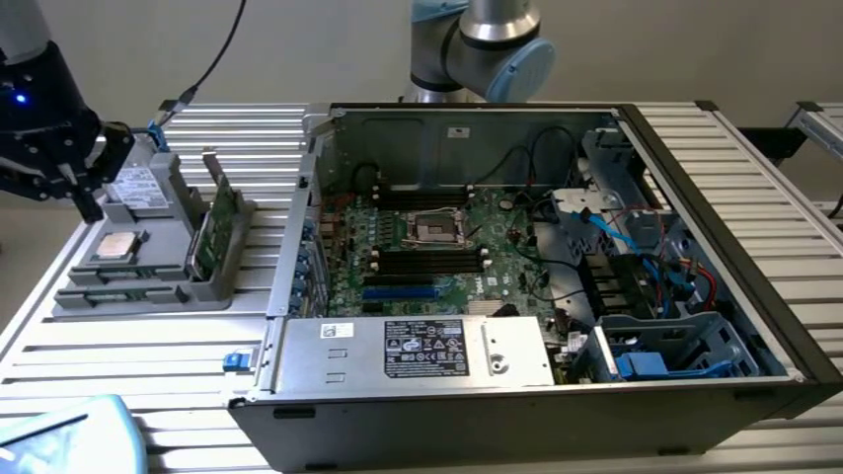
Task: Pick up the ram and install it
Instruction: 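Pick up the ram and move it above insertion slot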
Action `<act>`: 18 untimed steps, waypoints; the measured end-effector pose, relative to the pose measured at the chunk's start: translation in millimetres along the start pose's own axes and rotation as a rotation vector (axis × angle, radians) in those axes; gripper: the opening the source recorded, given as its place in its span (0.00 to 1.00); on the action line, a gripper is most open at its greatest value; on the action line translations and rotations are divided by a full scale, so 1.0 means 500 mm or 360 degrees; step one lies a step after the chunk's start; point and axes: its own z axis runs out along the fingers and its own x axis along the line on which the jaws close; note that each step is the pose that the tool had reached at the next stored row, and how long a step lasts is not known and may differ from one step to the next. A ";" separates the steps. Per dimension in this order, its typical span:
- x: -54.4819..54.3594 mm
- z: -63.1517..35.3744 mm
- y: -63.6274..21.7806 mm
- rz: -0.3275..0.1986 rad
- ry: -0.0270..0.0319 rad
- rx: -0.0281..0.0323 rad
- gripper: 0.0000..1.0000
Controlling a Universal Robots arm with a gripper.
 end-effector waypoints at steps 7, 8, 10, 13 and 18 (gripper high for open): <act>0.000 0.006 0.000 -0.0201 0.00113 0.00145 0.11; -0.001 0.007 0.000 -0.0231 0.00135 0.00170 0.11; -0.001 0.008 0.000 -0.0288 0.00171 0.00219 0.11; -0.001 0.011 -0.001 -0.0374 0.00231 0.00293 0.11; -0.001 0.016 -0.001 -0.0516 0.00331 0.00418 0.11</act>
